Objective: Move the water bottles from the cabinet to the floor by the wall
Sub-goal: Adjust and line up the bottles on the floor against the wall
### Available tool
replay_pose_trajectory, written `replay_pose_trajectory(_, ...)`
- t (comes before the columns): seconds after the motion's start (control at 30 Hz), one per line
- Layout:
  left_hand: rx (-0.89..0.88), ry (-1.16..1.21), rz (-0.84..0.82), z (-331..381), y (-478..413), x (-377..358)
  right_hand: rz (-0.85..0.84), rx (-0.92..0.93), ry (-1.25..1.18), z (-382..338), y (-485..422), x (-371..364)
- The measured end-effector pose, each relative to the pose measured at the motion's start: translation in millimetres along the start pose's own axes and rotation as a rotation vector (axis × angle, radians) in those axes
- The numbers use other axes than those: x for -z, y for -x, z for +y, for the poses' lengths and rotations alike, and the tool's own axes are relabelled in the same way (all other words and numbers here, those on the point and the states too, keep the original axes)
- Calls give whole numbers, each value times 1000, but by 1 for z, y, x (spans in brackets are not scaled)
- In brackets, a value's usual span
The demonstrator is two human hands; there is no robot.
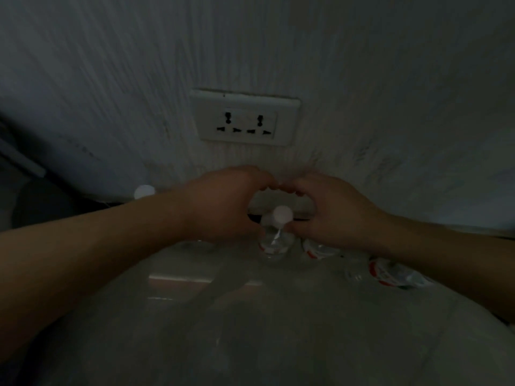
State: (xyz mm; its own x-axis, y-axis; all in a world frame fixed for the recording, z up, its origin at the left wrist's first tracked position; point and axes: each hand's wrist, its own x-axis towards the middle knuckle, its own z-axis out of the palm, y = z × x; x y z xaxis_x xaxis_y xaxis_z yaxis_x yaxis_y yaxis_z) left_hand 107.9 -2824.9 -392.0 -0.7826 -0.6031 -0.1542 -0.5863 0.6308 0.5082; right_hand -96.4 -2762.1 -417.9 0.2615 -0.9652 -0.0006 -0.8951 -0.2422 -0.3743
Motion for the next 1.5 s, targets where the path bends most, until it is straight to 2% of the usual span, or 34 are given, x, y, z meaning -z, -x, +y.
replay_pose_trajectory(0.23,-23,-40,-28,13,-27,-27,-51,-56,11,23,26,9)
replay_pose_trajectory(0.53,-35,-241,-146,11,-43,-43,-48,-79,21,50,45,6)
replay_pose_trajectory(0.8,-53,-201,-84,9,-43,-43,-47,-59,48,52,46,5)
replay_pose_trajectory(1.07,-82,-194,-97,2,-38,-40,-20,-77,25,43,36,6)
replay_pose_trajectory(1.4,-217,-145,-137,-15,-18,-20,-17,-93,28,26,22,5)
replay_pose_trajectory(1.5,-192,-128,-142,-20,-13,-17,-28,-114,6,22,17,3)
